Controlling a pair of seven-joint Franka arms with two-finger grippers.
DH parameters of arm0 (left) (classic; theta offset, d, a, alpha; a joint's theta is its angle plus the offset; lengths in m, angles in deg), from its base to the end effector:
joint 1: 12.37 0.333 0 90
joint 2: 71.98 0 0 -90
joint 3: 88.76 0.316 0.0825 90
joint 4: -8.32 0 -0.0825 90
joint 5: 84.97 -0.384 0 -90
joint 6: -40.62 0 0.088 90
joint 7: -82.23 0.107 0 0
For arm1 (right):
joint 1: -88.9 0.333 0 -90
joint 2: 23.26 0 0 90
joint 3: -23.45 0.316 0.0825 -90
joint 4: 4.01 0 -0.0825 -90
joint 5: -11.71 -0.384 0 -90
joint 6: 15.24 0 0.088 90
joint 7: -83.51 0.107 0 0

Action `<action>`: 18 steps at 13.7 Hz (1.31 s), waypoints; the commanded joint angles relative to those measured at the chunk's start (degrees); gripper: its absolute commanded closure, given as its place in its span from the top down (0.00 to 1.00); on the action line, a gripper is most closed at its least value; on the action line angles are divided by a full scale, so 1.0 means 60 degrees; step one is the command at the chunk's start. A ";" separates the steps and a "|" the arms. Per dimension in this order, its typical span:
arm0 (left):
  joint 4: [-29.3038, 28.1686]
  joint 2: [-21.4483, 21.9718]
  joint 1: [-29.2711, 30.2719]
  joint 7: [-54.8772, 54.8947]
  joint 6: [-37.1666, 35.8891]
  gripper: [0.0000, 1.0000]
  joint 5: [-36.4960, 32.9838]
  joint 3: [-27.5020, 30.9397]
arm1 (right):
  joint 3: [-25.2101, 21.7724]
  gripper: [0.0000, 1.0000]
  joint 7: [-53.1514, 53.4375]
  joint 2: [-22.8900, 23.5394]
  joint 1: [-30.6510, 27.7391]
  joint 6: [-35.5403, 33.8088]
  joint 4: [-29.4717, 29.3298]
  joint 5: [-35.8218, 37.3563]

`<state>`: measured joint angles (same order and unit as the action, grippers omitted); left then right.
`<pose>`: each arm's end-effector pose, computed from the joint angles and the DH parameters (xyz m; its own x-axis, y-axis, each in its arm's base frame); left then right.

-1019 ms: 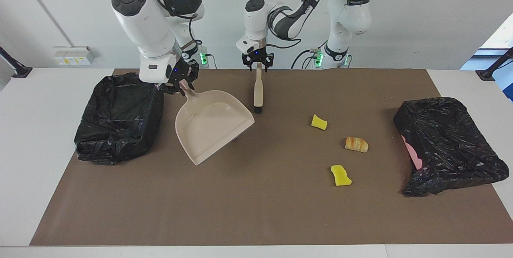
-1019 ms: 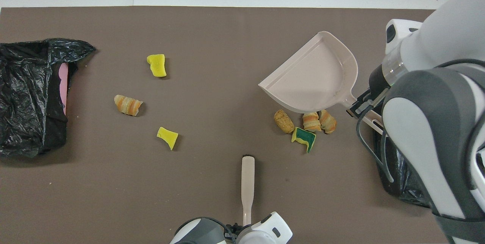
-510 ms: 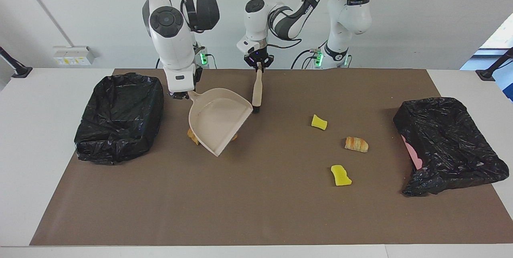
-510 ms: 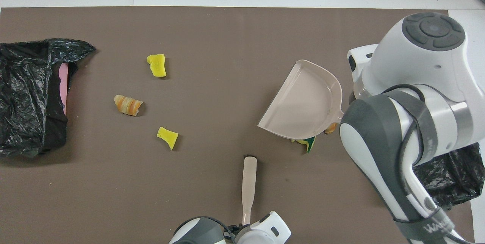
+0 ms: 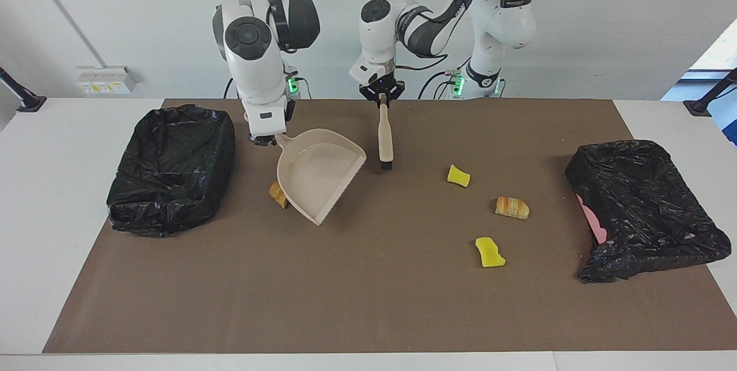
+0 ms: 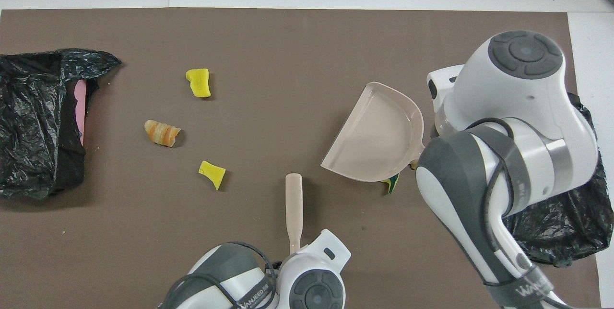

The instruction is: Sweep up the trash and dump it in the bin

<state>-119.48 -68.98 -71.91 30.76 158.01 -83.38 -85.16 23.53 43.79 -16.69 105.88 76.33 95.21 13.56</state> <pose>0.2799 -0.4164 0.3840 0.9931 -0.0593 -0.1009 -0.0680 -0.9941 -0.0849 0.5451 0.1637 0.4871 0.5199 0.8284 -0.2087 0.8240 -0.5507 -0.1332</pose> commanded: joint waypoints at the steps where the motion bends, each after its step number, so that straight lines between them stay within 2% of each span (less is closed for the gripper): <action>1: 0.0221 -0.0017 0.1072 0.0605 -0.0317 0.00 -0.0160 -0.0073 | 0.0060 0.00 -0.0148 -0.0420 0.0245 0.0747 0.0938 0.0189; 4: 0.0645 -0.0105 0.2564 0.1265 -0.0551 0.00 -0.0409 -0.0088 | 0.0046 0.00 0.0363 -0.0406 0.0742 0.1363 0.1379 0.0189; 8: 0.1654 -0.0588 0.4398 0.3228 -0.1518 0.00 -0.0759 -0.0073 | 0.0060 0.00 0.0512 -0.0348 0.1008 0.2081 0.1833 0.0233; 11: 0.1789 -0.0852 0.5612 0.4163 -0.1300 0.00 -0.1391 -0.0074 | 0.0060 0.00 0.0585 -0.0128 0.1491 0.3061 0.2229 0.0263; 14: 0.1774 -0.1042 0.7093 0.5571 -0.0672 0.00 -0.1904 -0.0074 | 0.0060 0.00 0.0599 0.0486 0.2106 0.3663 0.2127 0.0540; 18: 0.1571 -0.1029 0.8310 0.6350 -0.0362 0.00 -0.2401 -0.0088 | 0.0060 0.00 0.1284 0.0912 0.2560 0.4204 0.2083 0.0644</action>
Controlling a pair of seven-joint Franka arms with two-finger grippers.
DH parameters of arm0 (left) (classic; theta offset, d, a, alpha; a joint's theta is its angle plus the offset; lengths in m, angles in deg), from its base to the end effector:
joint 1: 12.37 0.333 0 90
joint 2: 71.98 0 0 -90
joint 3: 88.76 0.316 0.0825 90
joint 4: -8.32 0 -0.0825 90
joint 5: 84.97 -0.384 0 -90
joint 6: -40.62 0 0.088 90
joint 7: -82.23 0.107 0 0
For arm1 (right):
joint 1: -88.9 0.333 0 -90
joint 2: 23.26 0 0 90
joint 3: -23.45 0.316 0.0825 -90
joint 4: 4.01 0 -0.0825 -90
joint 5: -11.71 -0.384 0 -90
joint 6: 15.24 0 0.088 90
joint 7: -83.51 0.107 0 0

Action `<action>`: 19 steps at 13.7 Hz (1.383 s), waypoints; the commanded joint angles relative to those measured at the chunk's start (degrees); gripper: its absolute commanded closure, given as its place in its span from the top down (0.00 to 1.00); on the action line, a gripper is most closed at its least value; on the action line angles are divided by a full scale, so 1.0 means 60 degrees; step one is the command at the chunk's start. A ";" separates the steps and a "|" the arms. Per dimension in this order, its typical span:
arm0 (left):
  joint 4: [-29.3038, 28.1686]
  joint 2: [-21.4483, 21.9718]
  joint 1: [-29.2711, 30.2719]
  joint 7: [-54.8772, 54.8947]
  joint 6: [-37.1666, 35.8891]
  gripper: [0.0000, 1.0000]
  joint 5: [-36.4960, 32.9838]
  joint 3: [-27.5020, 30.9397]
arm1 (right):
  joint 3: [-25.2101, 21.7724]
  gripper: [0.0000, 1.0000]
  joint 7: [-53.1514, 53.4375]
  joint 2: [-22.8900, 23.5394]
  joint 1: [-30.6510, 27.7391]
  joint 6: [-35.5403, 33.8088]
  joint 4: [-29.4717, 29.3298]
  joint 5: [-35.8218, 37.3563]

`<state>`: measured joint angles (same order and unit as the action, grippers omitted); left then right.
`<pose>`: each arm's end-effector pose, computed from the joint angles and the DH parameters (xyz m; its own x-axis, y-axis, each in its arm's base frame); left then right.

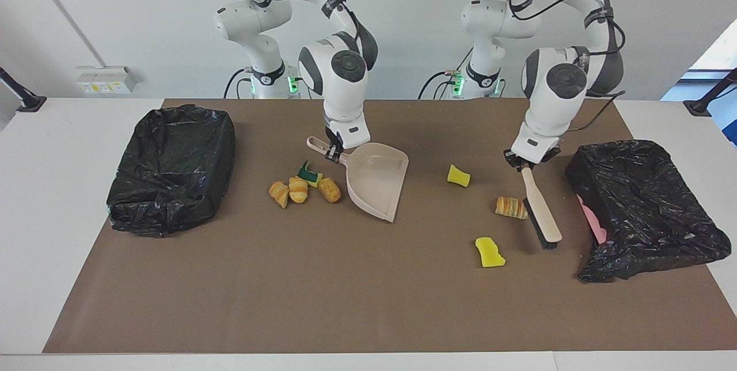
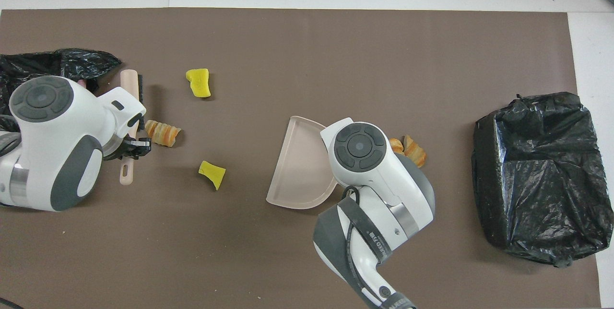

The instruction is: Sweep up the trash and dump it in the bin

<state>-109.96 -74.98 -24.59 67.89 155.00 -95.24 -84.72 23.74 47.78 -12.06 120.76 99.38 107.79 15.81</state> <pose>0.5409 -0.0670 0.3995 0.9960 0.0312 -0.0834 0.0156 -0.9831 -0.1823 0.4941 0.3053 0.3685 0.3375 0.9287 -0.1535 0.9372 -0.3468 -0.0377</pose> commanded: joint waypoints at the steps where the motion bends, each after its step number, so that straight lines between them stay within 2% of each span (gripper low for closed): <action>1: -0.0220 0.0030 0.0527 0.0294 0.0258 0.00 -0.0427 -0.0161 | 0.0024 0.00 0.0970 0.0287 0.0227 0.0467 -0.0028 0.0255; 5: -0.1201 0.0541 0.0396 0.0325 0.0142 0.00 -0.0412 -0.0175 | 0.0053 0.00 0.1500 0.0390 0.0404 0.0672 -0.0116 0.0094; 7: -0.1918 0.0980 0.0352 0.0179 0.0200 0.00 -0.0398 -0.0248 | 0.0345 0.00 0.1603 0.0493 0.0404 0.0615 -0.0219 0.0065; 10: -0.2476 0.1420 -0.0145 -0.0040 -0.0034 0.00 -0.0252 -0.0263 | 0.0361 0.00 0.1706 0.0508 0.0404 0.0512 -0.0248 -0.0111; 15: -0.3415 0.2153 -0.1272 -0.1092 -0.0282 0.00 0.1051 -0.0263 | 0.0361 0.00 0.1735 0.0493 0.0404 0.0468 -0.0277 -0.0126; 19: -0.3606 0.2155 -0.2779 -0.2997 -0.0152 0.00 0.2003 -0.0263 | 0.0361 0.00 0.1779 0.0230 0.0301 0.0336 0.0395 -0.0111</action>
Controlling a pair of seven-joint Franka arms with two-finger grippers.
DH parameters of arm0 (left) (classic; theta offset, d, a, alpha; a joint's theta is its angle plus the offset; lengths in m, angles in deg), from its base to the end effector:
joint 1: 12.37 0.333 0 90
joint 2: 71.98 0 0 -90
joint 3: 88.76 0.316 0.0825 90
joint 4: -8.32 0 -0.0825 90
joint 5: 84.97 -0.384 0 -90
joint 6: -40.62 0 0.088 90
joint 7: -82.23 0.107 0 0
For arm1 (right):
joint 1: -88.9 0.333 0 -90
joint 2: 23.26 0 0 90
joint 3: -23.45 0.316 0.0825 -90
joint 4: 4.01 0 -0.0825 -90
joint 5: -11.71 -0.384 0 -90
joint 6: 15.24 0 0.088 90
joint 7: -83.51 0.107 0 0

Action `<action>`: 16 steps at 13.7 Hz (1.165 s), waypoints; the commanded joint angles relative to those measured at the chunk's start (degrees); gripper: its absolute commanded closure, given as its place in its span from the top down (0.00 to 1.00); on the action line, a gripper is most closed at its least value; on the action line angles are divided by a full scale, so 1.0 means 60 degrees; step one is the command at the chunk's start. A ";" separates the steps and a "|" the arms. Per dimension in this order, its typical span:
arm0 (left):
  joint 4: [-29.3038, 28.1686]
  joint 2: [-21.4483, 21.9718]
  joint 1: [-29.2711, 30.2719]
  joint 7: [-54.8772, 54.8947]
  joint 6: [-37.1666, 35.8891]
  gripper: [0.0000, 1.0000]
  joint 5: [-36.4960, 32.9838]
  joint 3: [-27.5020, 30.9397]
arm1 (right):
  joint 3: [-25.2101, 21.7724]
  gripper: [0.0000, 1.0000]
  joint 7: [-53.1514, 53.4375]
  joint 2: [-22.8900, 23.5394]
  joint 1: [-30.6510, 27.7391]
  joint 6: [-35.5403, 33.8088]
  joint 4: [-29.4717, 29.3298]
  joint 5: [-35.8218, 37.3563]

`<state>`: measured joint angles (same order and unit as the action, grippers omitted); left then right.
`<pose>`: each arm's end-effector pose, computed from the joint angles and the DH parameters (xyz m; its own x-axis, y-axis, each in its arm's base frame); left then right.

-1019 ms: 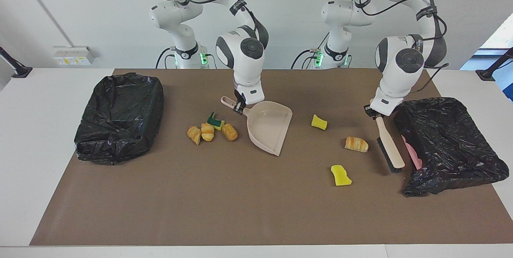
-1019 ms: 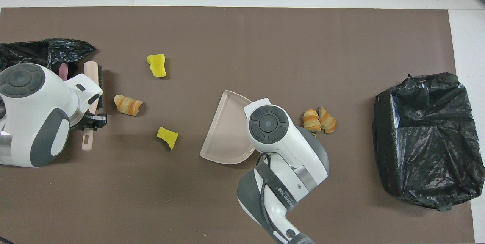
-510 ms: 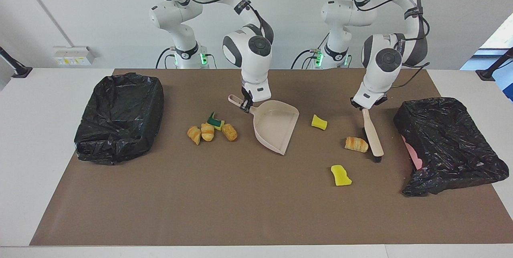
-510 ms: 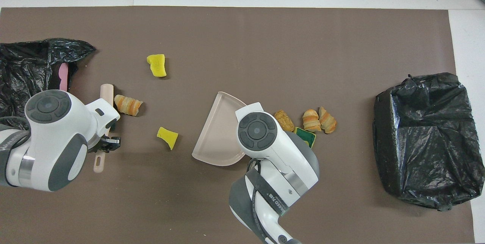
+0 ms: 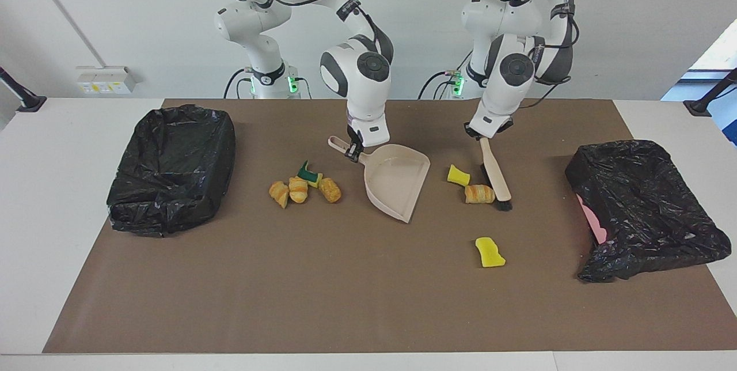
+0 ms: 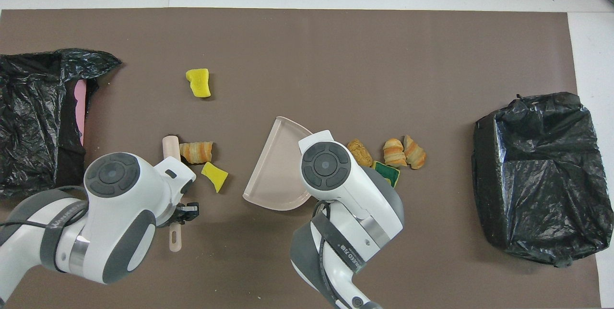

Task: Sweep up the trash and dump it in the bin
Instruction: 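Sweep the rolls and sponge into the dustpan with the left gripper's brush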

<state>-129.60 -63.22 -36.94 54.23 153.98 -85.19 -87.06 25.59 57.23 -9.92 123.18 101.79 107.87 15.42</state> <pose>0.4044 -0.1704 0.3524 0.9654 0.0994 -0.2412 0.0702 -0.9895 -0.1265 0.4744 0.3447 0.3491 0.4226 0.8942 -0.1477 0.9023 -0.4304 -0.0235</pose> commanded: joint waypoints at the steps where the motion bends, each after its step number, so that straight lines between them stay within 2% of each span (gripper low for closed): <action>1: -0.0290 0.0151 -0.0986 -0.0783 0.0134 0.00 0.0736 0.0142 | 0.0053 0.00 0.0249 -0.0085 -0.0058 -0.0037 0.0382 -0.0047; 6: -0.0144 0.0005 -0.2275 -0.0666 0.1304 0.00 0.2188 0.0142 | 0.0053 0.00 0.0279 -0.0085 -0.0058 -0.0022 0.0382 -0.0047; 10: 0.0440 -0.0317 -0.3228 -0.0476 0.1864 0.00 0.2352 0.0127 | 0.0053 0.00 0.0308 -0.0085 -0.0058 -0.0037 0.0382 -0.0047; 13: 0.1610 -0.0902 -0.3216 -0.0447 0.1368 0.00 0.2352 0.0156 | 0.0053 0.00 0.0381 -0.0085 -0.0058 -0.0008 0.0382 -0.0047; 16: 0.2579 -0.1036 -0.2617 -0.0272 0.0707 0.00 0.2337 0.0201 | 0.0053 0.00 0.0425 -0.0085 -0.0058 -0.0007 0.0382 -0.0047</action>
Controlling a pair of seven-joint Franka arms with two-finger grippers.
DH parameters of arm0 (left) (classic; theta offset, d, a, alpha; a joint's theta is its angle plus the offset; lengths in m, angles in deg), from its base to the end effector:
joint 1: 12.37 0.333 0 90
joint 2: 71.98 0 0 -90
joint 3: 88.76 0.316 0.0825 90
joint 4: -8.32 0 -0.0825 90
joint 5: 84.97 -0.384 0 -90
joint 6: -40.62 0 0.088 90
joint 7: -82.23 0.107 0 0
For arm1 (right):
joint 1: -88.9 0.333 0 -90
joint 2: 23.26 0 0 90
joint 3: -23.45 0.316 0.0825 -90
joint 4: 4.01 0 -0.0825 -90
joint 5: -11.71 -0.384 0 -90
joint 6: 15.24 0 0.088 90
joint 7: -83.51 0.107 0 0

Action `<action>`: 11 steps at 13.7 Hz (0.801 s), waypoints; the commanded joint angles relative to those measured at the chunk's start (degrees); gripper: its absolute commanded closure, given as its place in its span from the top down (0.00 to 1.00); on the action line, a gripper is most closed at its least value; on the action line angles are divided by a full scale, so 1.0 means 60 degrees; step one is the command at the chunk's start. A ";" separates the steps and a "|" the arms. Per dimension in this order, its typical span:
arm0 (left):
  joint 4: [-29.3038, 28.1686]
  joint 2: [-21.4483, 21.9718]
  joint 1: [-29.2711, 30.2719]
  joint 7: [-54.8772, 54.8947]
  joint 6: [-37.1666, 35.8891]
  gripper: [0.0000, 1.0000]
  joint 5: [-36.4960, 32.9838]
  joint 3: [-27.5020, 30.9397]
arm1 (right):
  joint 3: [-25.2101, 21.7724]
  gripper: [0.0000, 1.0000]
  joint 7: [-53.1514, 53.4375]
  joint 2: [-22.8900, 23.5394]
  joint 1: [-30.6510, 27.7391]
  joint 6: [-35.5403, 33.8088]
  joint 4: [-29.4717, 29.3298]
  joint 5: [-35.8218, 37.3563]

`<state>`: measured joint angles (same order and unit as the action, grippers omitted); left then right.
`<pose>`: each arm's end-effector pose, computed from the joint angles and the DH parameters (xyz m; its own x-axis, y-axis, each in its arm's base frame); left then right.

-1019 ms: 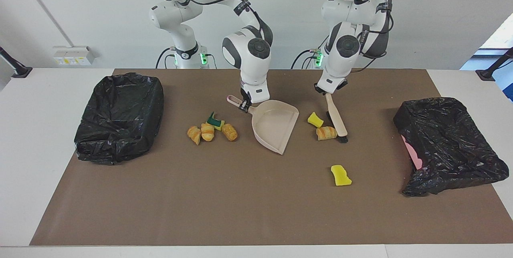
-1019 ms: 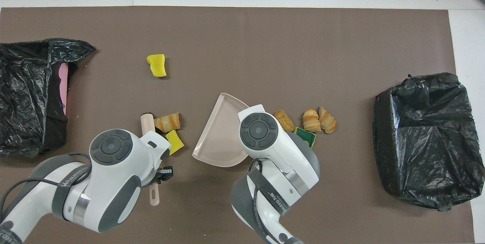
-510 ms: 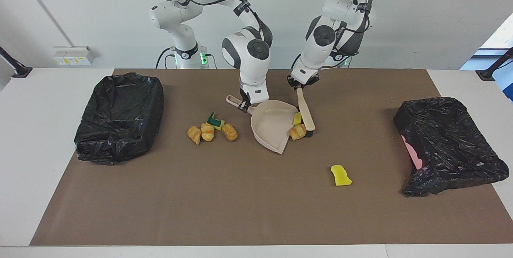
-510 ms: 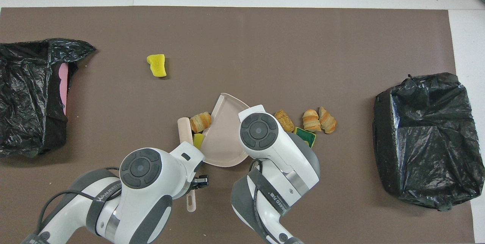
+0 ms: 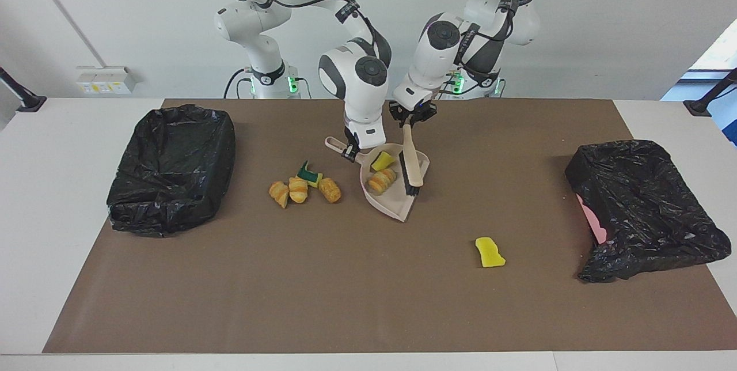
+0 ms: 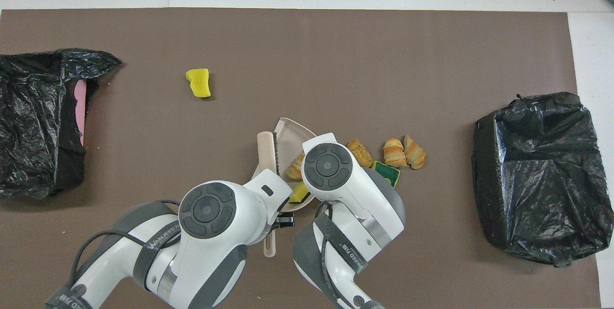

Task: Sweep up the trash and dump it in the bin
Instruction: 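Sweep the rolls and sponge into the dustpan with the left gripper's brush, then move the brush with the left gripper to the yellow sponge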

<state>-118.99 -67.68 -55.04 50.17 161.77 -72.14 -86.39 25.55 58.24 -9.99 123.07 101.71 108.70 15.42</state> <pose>0.3829 -0.3380 0.4054 0.9899 -0.0339 -0.1375 -0.0149 -0.9904 0.1372 0.4719 0.3410 0.3435 0.4389 0.8840 -0.1610 0.8933 -0.4486 -0.0274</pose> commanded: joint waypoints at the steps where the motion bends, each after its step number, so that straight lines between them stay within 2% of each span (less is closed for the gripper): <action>1: 0.0843 -0.0321 0.0504 0.0797 -0.0607 0.00 0.0147 0.0103 | 0.0060 0.00 0.0256 -0.0072 -0.0040 0.0007 0.0243 -0.0047; 2: 0.0843 -0.0350 0.0607 0.1251 -0.0607 0.00 0.0103 0.0133 | 0.0060 0.00 0.0256 -0.0072 -0.0040 0.0021 0.0258 -0.0047; 4: 0.0959 -0.0511 0.1410 0.2363 -0.0622 0.00 -0.0188 0.0133 | 0.0060 0.00 0.0271 -0.0072 -0.0040 0.0021 0.0243 -0.0061; 6: 0.1397 -0.0876 0.2099 0.3113 -0.0695 0.00 -0.1122 0.0118 | 0.0060 0.00 0.0286 -0.0072 -0.0040 0.0050 0.0258 -0.0062; 8: 0.2347 -0.1679 0.2569 0.3713 -0.1016 0.00 -0.1785 0.0118 | 0.0060 0.00 0.0402 -0.0057 -0.0040 0.0109 0.0243 -0.0062; 11: 0.3725 -0.2677 0.3710 0.5264 -0.1163 0.00 -0.2122 0.0118 | 0.0060 0.00 0.0417 -0.0042 -0.0040 0.0138 0.0258 -0.0062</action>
<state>-104.03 -78.50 -36.62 76.72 157.70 -83.03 -85.00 25.55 58.73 -10.00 123.08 101.71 108.73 15.42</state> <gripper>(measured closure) 0.740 0.683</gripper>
